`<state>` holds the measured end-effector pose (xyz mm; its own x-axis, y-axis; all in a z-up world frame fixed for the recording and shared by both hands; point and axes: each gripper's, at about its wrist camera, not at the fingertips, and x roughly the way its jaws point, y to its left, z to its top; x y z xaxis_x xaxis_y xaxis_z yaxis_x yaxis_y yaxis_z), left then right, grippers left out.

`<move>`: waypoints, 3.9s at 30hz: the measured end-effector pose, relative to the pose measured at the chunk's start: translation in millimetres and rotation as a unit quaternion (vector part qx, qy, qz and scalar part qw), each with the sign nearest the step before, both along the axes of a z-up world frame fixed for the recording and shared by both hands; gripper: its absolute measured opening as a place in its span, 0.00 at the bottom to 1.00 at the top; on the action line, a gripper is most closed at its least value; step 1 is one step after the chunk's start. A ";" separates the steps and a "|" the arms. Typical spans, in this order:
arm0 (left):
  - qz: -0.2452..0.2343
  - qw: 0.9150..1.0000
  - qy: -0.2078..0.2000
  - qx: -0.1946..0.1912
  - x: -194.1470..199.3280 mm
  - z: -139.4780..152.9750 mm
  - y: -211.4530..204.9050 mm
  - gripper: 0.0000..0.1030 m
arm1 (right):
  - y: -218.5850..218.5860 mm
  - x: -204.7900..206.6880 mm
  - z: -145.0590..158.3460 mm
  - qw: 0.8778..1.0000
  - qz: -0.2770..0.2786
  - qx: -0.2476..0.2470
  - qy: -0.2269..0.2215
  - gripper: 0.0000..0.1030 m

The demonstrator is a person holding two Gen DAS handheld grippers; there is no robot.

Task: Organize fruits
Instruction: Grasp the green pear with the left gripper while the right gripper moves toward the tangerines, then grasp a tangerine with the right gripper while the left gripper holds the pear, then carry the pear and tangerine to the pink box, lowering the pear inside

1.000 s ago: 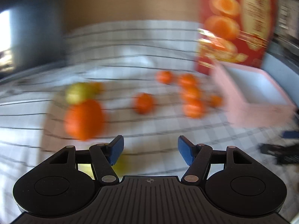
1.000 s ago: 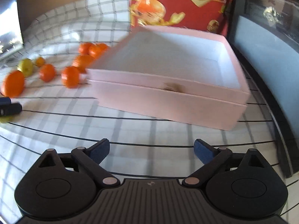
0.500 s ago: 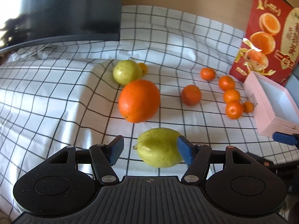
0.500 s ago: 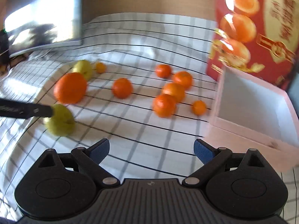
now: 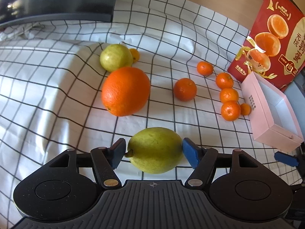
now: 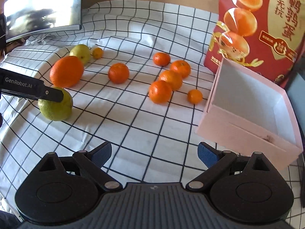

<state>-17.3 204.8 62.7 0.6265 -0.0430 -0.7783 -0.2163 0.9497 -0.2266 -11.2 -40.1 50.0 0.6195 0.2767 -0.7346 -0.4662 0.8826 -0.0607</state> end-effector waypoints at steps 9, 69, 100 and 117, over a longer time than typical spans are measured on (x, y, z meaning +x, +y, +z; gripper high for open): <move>-0.029 0.999 0.015 -0.031 12.5 -15.5 -5.1 0.66 | -1.7 -3.2 -8.8 1.000 -0.011 -0.010 0.014 0.94; -0.011 0.995 -0.016 -0.095 -30.2 -27.0 56.0 0.66 | 127.2 94.4 -14.0 0.995 0.085 -0.036 -0.026 0.43; -0.044 0.998 0.003 -0.054 -13.9 -22.9 33.6 0.66 | 90.8 47.6 -19.5 0.998 0.048 -0.036 -0.004 0.43; -0.146 0.987 -0.005 -0.066 -15.9 -7.6 -20.0 0.66 | 4.9 9.2 -9.1 0.999 -0.028 -0.023 0.019 0.43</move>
<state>-33.2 184.8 55.1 0.5791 -0.3236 -0.7483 0.0653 0.9333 -0.3531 -2.1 -35.3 40.9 0.6043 0.2074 -0.7693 -0.4188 0.9041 -0.0852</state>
